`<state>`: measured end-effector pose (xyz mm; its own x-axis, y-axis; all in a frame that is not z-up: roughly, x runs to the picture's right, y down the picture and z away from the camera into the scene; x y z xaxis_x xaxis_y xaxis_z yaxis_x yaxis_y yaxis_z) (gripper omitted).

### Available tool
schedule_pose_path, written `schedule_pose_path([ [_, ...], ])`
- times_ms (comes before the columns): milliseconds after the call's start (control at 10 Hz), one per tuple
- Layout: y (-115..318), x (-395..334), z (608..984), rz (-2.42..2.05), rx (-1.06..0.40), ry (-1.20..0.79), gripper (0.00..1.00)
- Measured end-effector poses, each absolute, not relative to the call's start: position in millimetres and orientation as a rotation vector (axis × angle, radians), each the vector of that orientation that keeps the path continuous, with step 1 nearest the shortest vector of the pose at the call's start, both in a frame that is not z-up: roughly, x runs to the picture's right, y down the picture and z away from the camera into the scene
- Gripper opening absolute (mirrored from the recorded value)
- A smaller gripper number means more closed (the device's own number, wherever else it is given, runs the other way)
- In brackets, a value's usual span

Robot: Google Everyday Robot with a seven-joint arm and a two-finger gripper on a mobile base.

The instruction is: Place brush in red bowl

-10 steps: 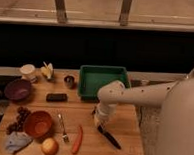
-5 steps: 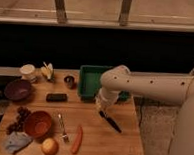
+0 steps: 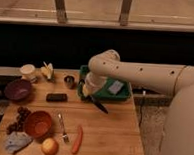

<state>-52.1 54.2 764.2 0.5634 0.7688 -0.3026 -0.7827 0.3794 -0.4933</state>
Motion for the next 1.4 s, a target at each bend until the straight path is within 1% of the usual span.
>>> schedule_pose_path([
  [100,49.8,-62.7,762.4,0.973,-0.648,0.005,0.00],
  [800,50.4,-58.8,763.6,0.967,-0.648,0.016,0.00],
  [1100,59.7,-92.3,751.7,0.837,-0.667,0.014,0.00],
  [1400,95.0,-154.2,725.5,0.658,-0.713,-0.006,0.00],
])
